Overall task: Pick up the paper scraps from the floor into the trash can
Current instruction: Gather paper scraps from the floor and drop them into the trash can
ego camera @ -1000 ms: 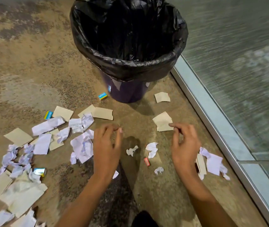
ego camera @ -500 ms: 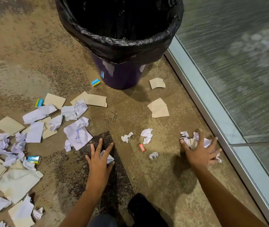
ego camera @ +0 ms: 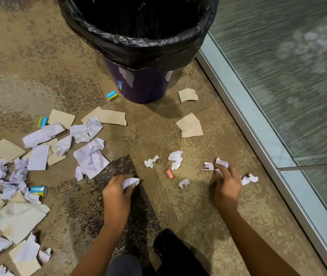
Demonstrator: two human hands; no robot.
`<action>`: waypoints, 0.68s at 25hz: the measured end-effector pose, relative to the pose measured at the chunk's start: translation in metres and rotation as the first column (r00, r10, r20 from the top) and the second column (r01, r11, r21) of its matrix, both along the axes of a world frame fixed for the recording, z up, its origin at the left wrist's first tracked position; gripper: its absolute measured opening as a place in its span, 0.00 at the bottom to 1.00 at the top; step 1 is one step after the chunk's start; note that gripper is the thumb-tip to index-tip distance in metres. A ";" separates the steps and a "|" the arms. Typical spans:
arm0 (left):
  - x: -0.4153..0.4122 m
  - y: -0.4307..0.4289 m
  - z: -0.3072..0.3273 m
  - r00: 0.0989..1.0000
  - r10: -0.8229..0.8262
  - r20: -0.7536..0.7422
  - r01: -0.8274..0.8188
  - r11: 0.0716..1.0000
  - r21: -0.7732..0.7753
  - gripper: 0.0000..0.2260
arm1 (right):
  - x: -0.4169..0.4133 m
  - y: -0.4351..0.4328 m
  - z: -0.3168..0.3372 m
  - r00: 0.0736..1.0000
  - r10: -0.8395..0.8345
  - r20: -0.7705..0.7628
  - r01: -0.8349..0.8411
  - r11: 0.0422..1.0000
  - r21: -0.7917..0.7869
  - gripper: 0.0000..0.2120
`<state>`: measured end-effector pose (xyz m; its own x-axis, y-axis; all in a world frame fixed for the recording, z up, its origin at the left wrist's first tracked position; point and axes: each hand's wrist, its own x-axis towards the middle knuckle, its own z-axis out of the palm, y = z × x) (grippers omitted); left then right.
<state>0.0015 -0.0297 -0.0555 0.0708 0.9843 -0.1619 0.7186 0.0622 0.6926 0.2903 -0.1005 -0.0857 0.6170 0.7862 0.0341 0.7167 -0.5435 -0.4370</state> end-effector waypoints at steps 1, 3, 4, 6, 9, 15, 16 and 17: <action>0.005 0.003 0.004 0.999 0.038 0.037 -0.037 0.999 -0.027 0.10 | -0.001 0.000 0.004 0.997 -0.059 -0.040 0.060 0.998 0.031 0.12; 0.017 0.010 0.011 0.990 0.086 0.110 -0.069 0.987 -0.146 0.11 | -0.008 0.001 0.013 0.994 -0.087 -0.064 0.094 0.989 0.115 0.10; 0.023 0.013 0.013 0.988 0.077 0.135 -0.052 0.983 -0.177 0.10 | -0.014 0.003 0.016 0.997 -0.061 -0.053 0.068 0.986 0.152 0.10; 0.035 0.018 0.014 0.991 0.007 0.136 0.012 0.990 -0.140 0.10 | -0.030 0.004 0.018 1.000 0.008 -0.029 -0.002 0.983 0.184 0.09; 0.050 0.025 0.008 0.992 -0.120 0.030 0.122 0.989 -0.079 0.11 | -0.051 0.010 0.015 0.998 0.059 -0.019 -0.054 0.979 0.195 0.11; 0.073 0.035 0.002 0.993 -0.109 -0.045 0.100 0.980 -0.170 0.16 | -0.061 0.023 0.011 0.994 0.091 -0.056 -0.102 0.959 -0.263 0.40; 0.076 0.035 0.001 0.992 -0.118 -0.050 0.107 0.977 -0.183 0.16 | -0.062 0.022 0.009 0.983 0.181 0.010 -0.172 0.945 -0.277 0.41; 0.078 0.036 -0.001 0.992 -0.122 -0.042 0.112 0.974 -0.195 0.17 | -0.063 0.021 0.007 0.959 0.274 0.073 -0.240 0.923 -0.301 0.41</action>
<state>0.0793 0.0059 -0.0562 0.1699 0.9200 -0.3532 0.7641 0.1034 0.6368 0.2273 -0.0799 -0.0786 0.3976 0.9036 -0.1593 0.8835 -0.4239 -0.1993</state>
